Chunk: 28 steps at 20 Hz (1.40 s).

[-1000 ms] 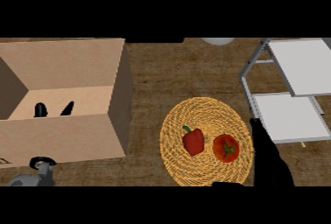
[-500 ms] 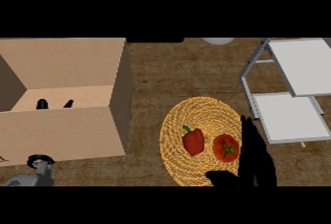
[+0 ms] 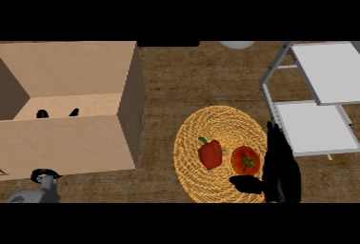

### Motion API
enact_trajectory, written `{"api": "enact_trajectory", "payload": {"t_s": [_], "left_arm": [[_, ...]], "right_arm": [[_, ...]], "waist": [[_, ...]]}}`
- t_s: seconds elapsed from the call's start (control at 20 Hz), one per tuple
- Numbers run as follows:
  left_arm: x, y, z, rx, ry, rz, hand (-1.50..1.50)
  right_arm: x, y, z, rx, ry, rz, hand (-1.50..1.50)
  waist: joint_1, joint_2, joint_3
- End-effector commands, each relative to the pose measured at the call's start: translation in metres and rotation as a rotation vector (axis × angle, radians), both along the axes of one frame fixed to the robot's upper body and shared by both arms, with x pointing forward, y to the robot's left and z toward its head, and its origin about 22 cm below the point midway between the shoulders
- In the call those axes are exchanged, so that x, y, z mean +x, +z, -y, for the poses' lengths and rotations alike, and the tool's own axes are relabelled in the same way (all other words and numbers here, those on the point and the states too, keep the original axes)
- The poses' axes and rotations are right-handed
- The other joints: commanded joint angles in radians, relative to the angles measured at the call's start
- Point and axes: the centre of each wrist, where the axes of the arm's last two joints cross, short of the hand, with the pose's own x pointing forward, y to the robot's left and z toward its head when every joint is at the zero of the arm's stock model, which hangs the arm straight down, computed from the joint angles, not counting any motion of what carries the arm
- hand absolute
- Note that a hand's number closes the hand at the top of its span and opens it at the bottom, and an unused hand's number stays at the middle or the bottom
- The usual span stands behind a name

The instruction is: Pick the tomato from the placemat and place it in the tiered shelf

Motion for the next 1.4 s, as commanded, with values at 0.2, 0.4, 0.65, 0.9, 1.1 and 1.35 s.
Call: {"api": "enact_trajectory", "payload": {"t_s": [0.2,0.4,0.65,0.9,1.1,1.35], "left_arm": [[0.000,-0.002,0.022,0.001,-0.033,-0.100,0.00],[-0.007,-0.009,0.016,0.022,-0.042,-0.106,0.00],[-0.023,-0.025,0.016,0.019,-0.041,-0.107,0.00],[-0.003,0.003,0.006,0.019,-0.045,-0.094,0.00],[-0.004,-0.001,-0.004,0.023,-0.024,-0.090,0.00],[-0.011,-0.010,0.000,0.016,-0.012,-0.094,0.00]], "right_arm": [[0.031,-0.017,-0.002,0.015,0.012,0.047,-1.50],[0.017,-0.027,-0.008,0.014,0.116,-0.058,1.50],[0.030,-0.038,-0.017,-0.037,0.241,-0.083,1.50],[0.016,-0.050,-0.014,-0.004,0.266,0.015,1.50],[-0.006,-0.026,-0.023,-0.016,0.399,0.069,1.50],[-0.038,-0.020,0.025,0.008,0.800,-0.180,1.50]], "waist": [[0.002,0.010,-0.006],[0.000,0.009,-0.006],[0.005,0.010,-0.006],[-0.002,0.009,-0.006],[-0.009,0.007,-0.007],[-0.028,0.006,-0.007]]}}
